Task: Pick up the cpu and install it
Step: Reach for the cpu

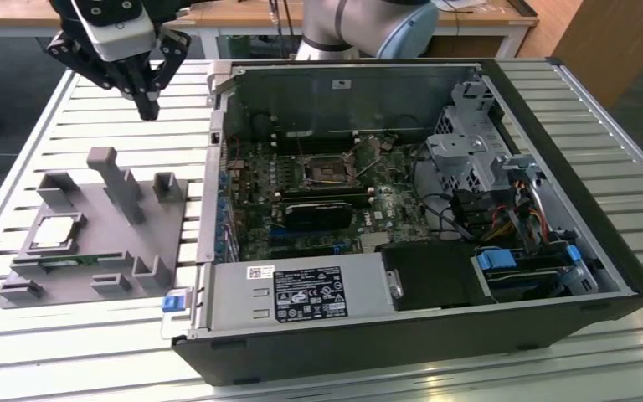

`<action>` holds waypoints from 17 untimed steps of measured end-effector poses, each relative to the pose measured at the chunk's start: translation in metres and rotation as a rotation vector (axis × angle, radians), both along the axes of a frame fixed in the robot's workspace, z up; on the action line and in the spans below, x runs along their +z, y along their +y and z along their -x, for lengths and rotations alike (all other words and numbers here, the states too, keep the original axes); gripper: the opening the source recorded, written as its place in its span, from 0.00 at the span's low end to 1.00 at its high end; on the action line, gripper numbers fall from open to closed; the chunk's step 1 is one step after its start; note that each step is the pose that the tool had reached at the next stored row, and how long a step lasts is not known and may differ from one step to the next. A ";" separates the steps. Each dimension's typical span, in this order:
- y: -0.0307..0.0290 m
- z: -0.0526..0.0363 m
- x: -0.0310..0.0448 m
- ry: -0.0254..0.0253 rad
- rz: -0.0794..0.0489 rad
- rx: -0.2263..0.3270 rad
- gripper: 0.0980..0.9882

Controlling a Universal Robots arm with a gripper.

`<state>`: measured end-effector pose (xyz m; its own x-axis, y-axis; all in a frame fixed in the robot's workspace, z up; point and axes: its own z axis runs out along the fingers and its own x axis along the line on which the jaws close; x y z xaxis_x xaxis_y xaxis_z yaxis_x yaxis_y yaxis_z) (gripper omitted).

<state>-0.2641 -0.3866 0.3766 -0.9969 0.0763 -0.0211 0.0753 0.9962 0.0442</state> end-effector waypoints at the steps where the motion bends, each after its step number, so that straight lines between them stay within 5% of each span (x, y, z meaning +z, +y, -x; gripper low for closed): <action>1: 0.0003 0.0023 -0.0004 0.0009 0.000 0.000 0.03; 17: 0.0065 0.0419 -0.0085 0.0153 0.000 0.000 0.03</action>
